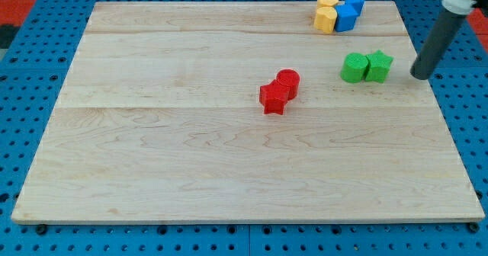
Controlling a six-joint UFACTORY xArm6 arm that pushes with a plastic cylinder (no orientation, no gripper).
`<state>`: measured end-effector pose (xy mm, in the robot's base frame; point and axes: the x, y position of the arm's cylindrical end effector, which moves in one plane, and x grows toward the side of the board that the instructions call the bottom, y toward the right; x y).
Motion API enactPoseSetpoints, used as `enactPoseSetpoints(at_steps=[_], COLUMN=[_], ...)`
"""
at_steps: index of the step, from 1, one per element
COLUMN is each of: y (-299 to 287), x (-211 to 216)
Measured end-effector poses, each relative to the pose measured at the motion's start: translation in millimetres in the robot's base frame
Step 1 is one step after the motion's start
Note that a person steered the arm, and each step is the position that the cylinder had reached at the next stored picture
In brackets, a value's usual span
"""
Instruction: Put the green blocks at the top right side of red circle
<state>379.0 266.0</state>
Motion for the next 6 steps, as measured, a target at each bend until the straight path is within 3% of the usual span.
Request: enactPoseSetpoints(at_steps=[3, 4, 6], y=[-127, -138, -88], x=[-7, -7, -14])
